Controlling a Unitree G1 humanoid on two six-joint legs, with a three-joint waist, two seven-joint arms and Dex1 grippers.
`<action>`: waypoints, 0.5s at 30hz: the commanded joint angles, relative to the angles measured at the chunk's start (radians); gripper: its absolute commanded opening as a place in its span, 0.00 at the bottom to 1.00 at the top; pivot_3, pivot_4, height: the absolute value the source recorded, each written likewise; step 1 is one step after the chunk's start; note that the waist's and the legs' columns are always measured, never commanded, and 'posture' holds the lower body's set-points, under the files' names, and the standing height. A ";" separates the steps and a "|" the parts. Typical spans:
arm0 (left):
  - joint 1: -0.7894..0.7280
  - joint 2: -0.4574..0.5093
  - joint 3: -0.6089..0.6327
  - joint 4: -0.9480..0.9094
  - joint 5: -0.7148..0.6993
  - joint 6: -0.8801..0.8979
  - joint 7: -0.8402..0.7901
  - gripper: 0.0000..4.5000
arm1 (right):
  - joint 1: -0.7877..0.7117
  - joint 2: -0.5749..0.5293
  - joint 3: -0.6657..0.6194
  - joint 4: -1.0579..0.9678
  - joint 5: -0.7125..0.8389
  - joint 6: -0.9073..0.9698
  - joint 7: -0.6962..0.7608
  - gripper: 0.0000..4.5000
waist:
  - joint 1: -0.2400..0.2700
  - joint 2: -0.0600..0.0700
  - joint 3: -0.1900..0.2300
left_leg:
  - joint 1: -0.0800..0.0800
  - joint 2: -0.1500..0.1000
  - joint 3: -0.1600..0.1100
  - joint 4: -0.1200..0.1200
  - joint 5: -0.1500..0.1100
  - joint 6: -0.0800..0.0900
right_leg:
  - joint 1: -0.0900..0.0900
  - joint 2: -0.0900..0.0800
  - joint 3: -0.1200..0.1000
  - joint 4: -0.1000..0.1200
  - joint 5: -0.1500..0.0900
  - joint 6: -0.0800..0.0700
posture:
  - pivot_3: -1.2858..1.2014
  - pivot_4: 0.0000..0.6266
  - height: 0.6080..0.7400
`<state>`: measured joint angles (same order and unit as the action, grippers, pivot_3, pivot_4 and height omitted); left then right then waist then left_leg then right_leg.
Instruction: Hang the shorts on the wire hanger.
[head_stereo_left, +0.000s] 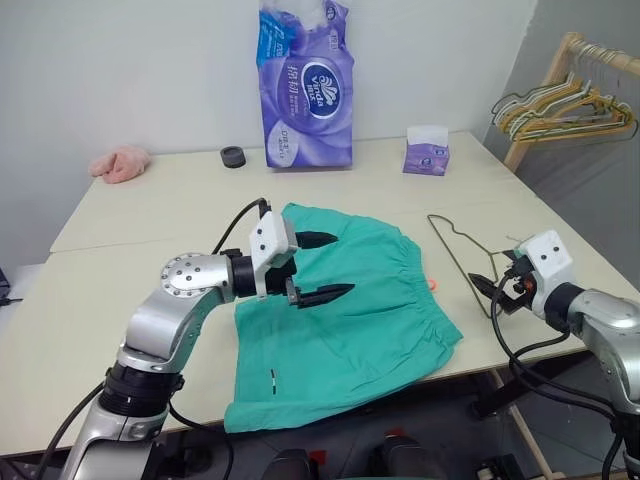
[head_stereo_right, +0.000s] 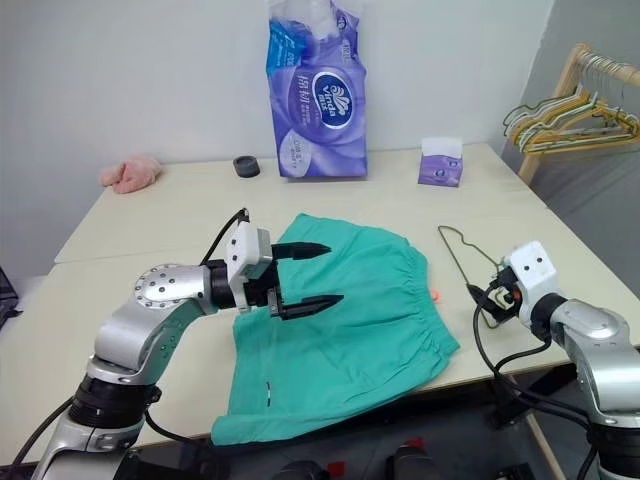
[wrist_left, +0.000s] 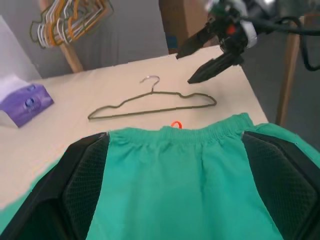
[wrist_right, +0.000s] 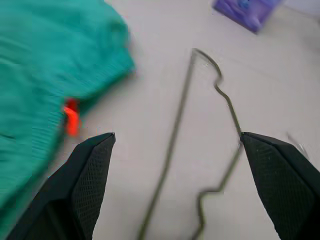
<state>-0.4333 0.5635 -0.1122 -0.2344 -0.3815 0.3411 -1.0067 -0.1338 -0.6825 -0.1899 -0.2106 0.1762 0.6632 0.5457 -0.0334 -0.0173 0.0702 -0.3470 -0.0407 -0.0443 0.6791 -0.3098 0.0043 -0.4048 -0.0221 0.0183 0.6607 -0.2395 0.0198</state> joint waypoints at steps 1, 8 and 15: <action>-0.046 0.002 -0.004 0.026 0.021 -0.082 -0.036 1.00 | -0.072 0.011 -0.005 0.102 -0.023 -0.025 -0.044 0.95 | -0.004 0.001 0.000 | 0.000 0.000 0.000 0.000 0.000 0.000 | 0.000 0.000 0.000 0.000 0.000 0.000 | 0.46 0.03 1.00; -0.072 0.013 -0.007 0.071 0.030 -0.128 -0.086 1.00 | -0.198 0.015 0.040 0.339 -0.005 0.002 0.014 0.95 | -0.024 0.002 -0.001 | 0.000 0.000 0.001 0.000 0.000 0.001 | 0.000 0.001 0.001 0.000 0.000 0.000 | 0.46 0.02 1.00; -0.071 0.016 0.008 0.049 0.009 -0.101 -0.087 1.00 | -0.215 0.011 0.104 0.431 -0.018 -0.001 0.073 0.95 | -0.024 0.002 -0.001 | 0.000 0.000 0.001 0.000 -0.001 0.001 | 0.000 0.001 0.001 0.000 0.000 0.001 | 0.47 0.02 1.00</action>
<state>-0.4871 0.5689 -0.1285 -0.1524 -0.3541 0.2374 -1.0943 -0.3246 -0.6607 -0.0901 0.2238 0.1584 0.6646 0.6012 -0.0577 -0.0156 0.0689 -0.3470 -0.0405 -0.0435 0.6790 -0.3104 0.0056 -0.4048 -0.0214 0.0191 0.6609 -0.2392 0.0204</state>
